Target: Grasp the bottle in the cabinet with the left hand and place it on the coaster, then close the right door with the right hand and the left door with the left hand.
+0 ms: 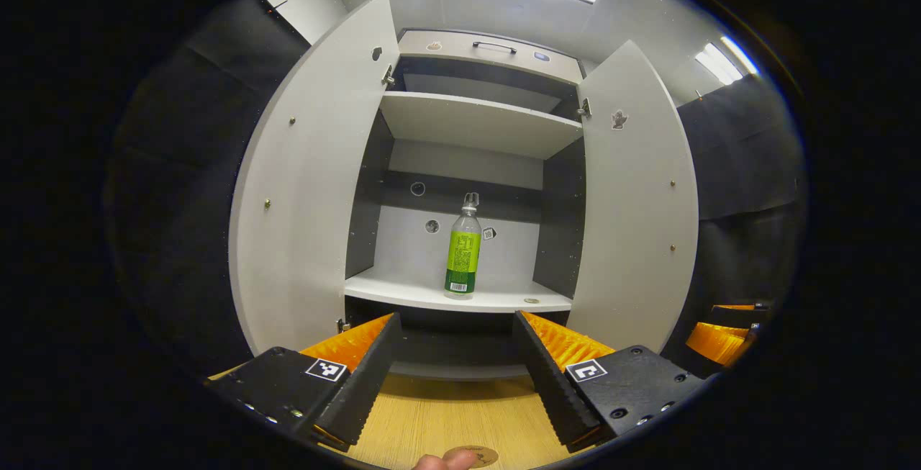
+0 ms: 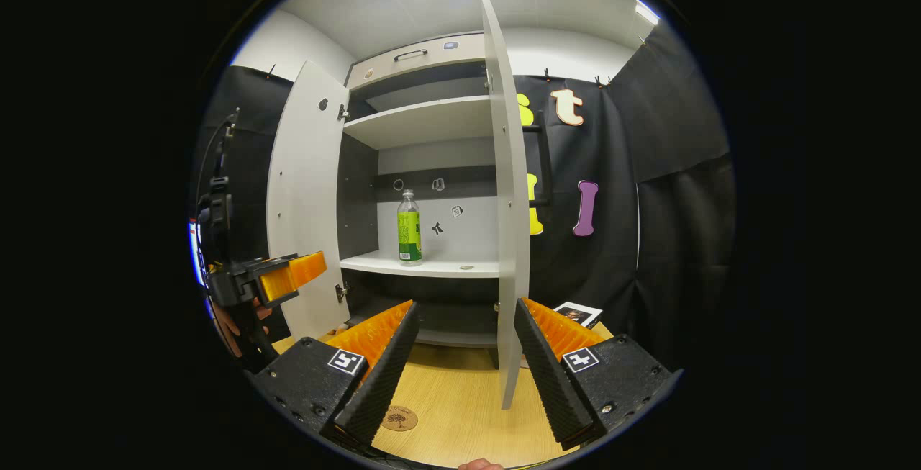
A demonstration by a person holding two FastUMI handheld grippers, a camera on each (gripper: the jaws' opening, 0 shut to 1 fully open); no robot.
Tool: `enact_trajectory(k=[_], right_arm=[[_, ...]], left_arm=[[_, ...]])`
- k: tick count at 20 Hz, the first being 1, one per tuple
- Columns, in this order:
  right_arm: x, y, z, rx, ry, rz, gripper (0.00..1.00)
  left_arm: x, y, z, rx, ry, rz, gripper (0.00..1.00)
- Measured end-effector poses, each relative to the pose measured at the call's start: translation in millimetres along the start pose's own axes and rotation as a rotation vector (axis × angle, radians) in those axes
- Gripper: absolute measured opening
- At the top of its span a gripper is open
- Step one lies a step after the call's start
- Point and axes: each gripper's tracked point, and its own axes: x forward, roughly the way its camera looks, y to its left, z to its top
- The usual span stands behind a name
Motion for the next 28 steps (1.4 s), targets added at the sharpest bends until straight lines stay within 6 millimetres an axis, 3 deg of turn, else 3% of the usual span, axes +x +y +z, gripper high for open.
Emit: enact_trajectory(k=[2, 3, 5, 6, 8, 17, 24, 28], right_arm=[[-2, -1, 3, -0.005, -0.006, -0.009, 0.82], [-3, -3, 4, -0.009, -0.008, -0.016, 0.82], [-5, -5, 5, -0.011, -0.01, -0.028, 0.82], [-5, -5, 5, -0.01, -0.01, -0.033, 0.82], [-7, -7, 5, -0.013, -0.01, -0.046, 0.82], [-8, -23, 9, 0.001, -0.012, -0.136, 0.82], [-6, -40, 10, -0.003, -0.02, -0.221, 0.82], [-6, -49, 6, 0.003, -0.015, -0.26, 0.82]], left_arm=[[16, -4, 3, -0.018, 0.002, -0.025, 0.99], [25, -8, 5, -0.026, 0.005, -0.045, 0.95], [41, -16, 10, -0.042, 0.014, -0.089, 0.95], [50, -18, 14, -0.05, 0.012, -0.105, 0.99], [66, -24, 19, -0.064, 0.014, -0.134, 0.95], [157, -21, 47, -0.003, -0.026, -0.149, 0.95], [246, -15, 28, 0.022, 0.02, -0.134, 0.94], [273, -9, 17, 0.048, 0.033, -0.115, 0.95]])
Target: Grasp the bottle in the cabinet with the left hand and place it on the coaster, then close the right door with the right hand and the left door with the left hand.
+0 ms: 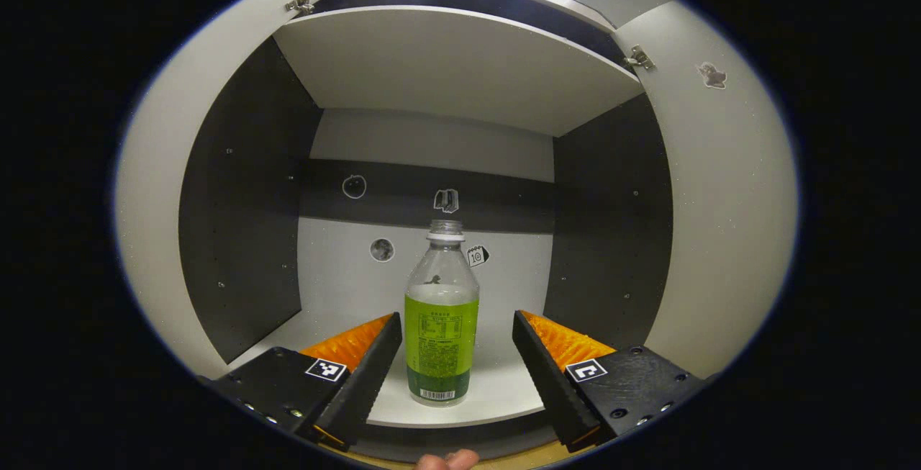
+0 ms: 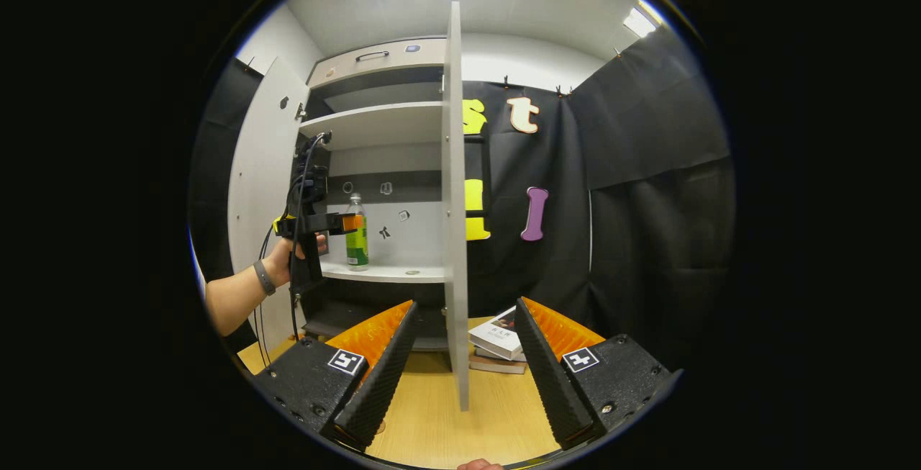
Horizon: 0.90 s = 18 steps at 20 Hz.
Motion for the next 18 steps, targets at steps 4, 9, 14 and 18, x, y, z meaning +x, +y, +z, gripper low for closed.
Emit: enact_trajectory(k=[4, 9, 14, 18], right_arm=[[0, 2, -1, 0.022, -0.009, 0.033, 0.82], [2, -9, -5, 0.007, 0.029, 0.056, 0.82], [5, -11, -1, -0.009, 0.037, 0.05, 0.82], [8, -7, -3, -0.015, 0.051, 0.07, 0.82]], left_arm=[[10, 6, -8, 0.008, 0.015, 0.035, 0.95], [23, 17, -12, 0.016, 0.021, 0.049, 0.94], [47, 27, -20, -0.019, 0.046, 0.032, 0.95], [49, 24, -21, 0.002, 0.056, 0.031, 0.77]])
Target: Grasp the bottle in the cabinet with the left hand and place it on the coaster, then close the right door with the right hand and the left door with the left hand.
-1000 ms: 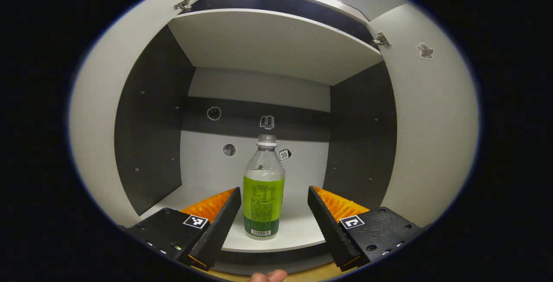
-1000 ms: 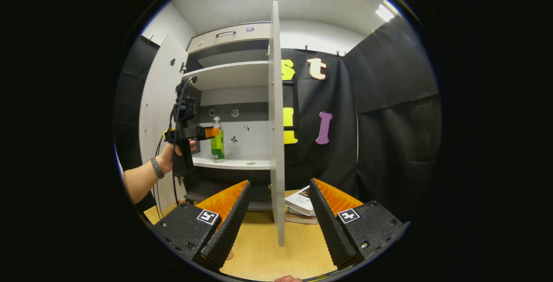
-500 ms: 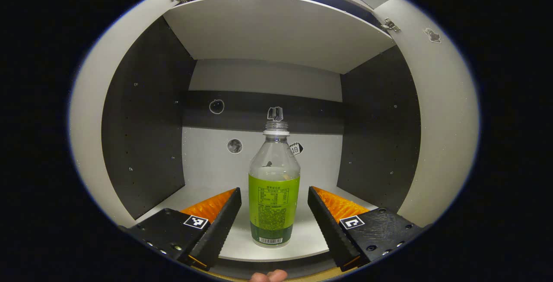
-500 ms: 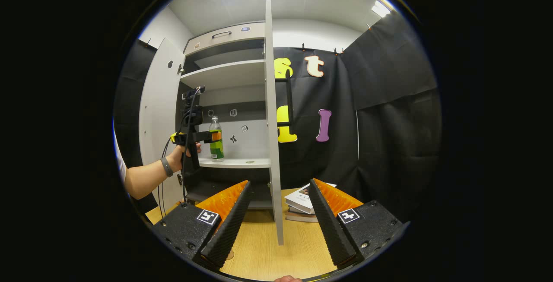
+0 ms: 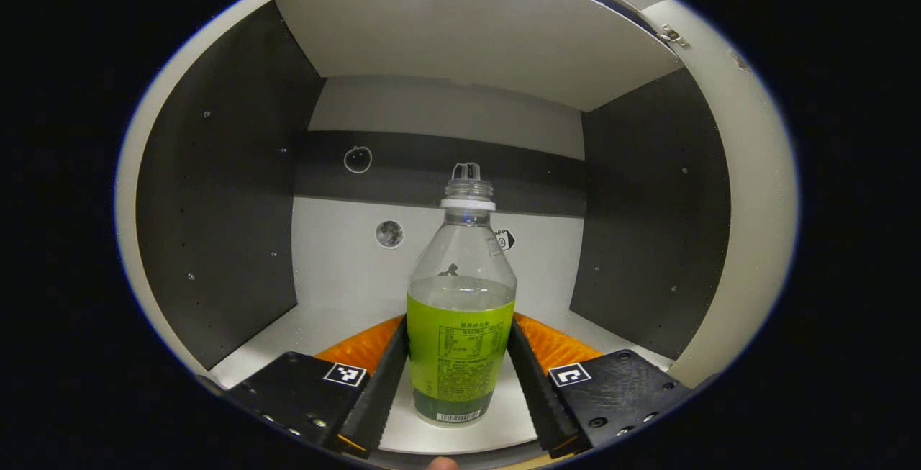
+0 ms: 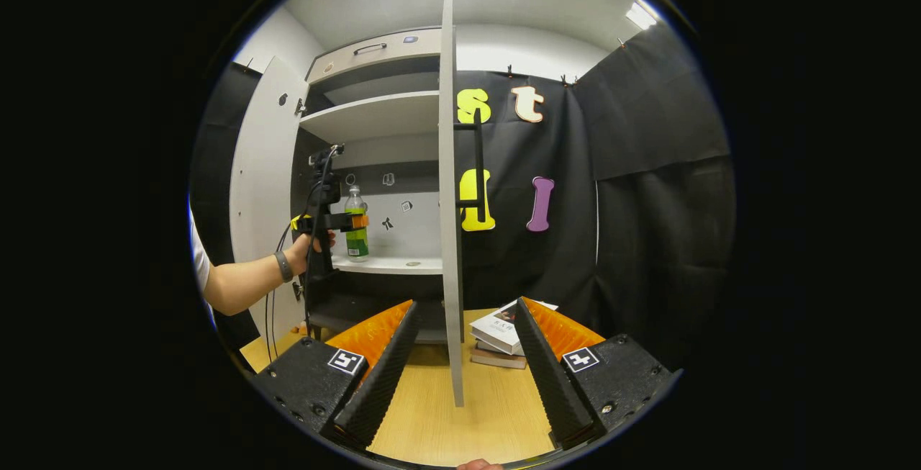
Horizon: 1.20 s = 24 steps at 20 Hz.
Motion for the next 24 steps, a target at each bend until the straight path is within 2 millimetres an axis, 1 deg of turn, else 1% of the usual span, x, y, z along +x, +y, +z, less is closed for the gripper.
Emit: enact_trajectory(k=[2, 3, 5, 7, 8, 10, 12, 13, 15, 17, 19, 21, 22, 24], right_arm=[[-1, 2, 3, -0.014, -0.005, 0.011, 0.82], [-1, 4, 4, -0.02, -0.008, 0.018, 0.82], [-1, 7, 3, -0.028, -0.009, 0.036, 0.82], [-1, 12, 3, -0.023, -0.005, 0.061, 0.82], [-2, 15, 4, -0.018, -0.006, 0.075, 0.82], [-3, 18, 8, -0.018, -0.014, 0.1, 0.82], [-5, 21, 12, -0.03, -0.023, 0.121, 0.82], [-6, 23, 15, -0.034, -0.028, 0.133, 0.82], [-9, 28, 22, -0.032, -0.038, 0.16, 0.82], [-12, 30, 29, -0.013, -0.036, 0.185, 0.82], [-18, 30, 44, 0.006, -0.051, 0.207, 0.82], [-22, 24, 53, 0.006, -0.053, 0.206, 0.82], [-23, 20, 55, 0.002, -0.05, 0.199, 0.82], [-24, 15, 59, 0.007, -0.044, 0.182, 0.82]], left_arm=[[-5, -1, 5, 0.03, -0.021, 0.006, 0.73], [-10, -3, 9, 0.04, -0.036, 0.003, 0.73], [-29, -6, 15, 0.043, -0.047, 0.0, 0.72], [-52, -10, 22, 0.038, -0.062, -0.004, 0.73], [-65, -14, 28, 0.041, -0.08, -0.008, 0.72], [-93, -19, 35, 0.056, -0.108, -0.014, 0.72], [-123, -25, 31, 0.061, -0.12, -0.012, 0.72], [-141, -28, 26, 0.059, -0.126, -0.016, 0.72], [-175, -36, 6, 0.053, -0.123, -0.016, 0.72], [-204, -37, -25, 0.072, -0.102, 0.011, 0.72], [-226, -42, -58, 0.097, -0.093, 0.027, 0.73], [-246, -48, -92, 0.123, -0.09, 0.052, 0.72], [-256, -52, -113, 0.133, -0.077, 0.066, 0.72], [-268, -64, -159, 0.136, -0.024, 0.076, 0.72]])
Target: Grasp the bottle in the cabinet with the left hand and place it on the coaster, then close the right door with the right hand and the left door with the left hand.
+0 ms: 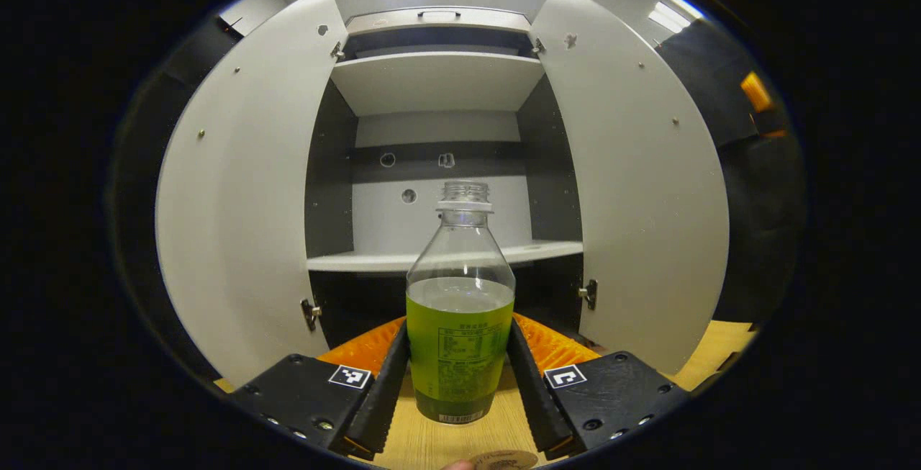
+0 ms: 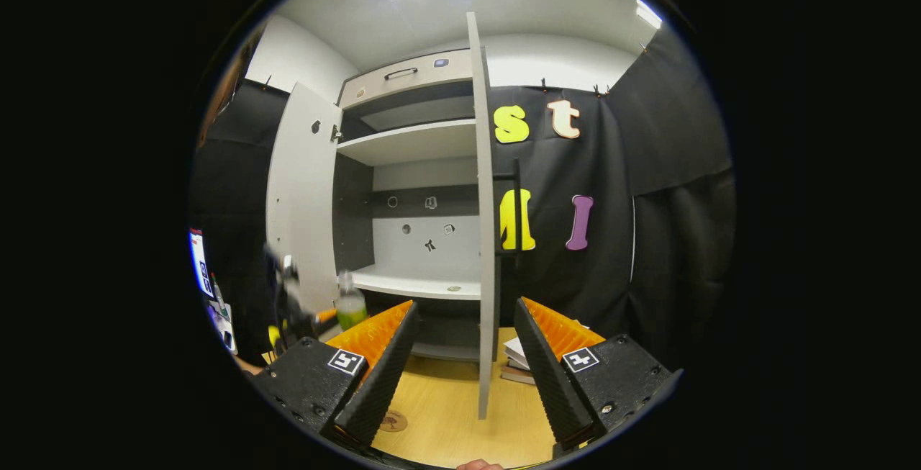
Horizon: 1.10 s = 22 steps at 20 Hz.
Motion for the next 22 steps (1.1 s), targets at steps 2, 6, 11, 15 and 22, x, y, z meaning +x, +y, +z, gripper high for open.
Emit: enact_trajectory(k=[2, 6, 11, 15, 22], right_arm=[[-2, -4, -1, 0.016, 0.017, -0.018, 0.82], [-12, -13, 0, 0.0, 0.04, -0.068, 0.82], [-24, -18, -5, -0.03, 0.058, -0.111, 0.82], [-29, -18, -15, -0.018, 0.086, -0.123, 0.82], [-29, -13, -22, 0.0, 0.099, -0.109, 0.82]], left_arm=[[-11, -14, -30, 0.002, 0.02, 0.003, 0.72], [-20, -43, -89, 0.023, 0.094, -0.018, 0.73], [-30, -51, -120, -0.055, 0.13, -0.02, 0.72], [-41, -45, -140, -0.111, 0.162, 0.003, 0.73], [-44, -46, -140, -0.067, 0.137, 0.003, 0.74]])
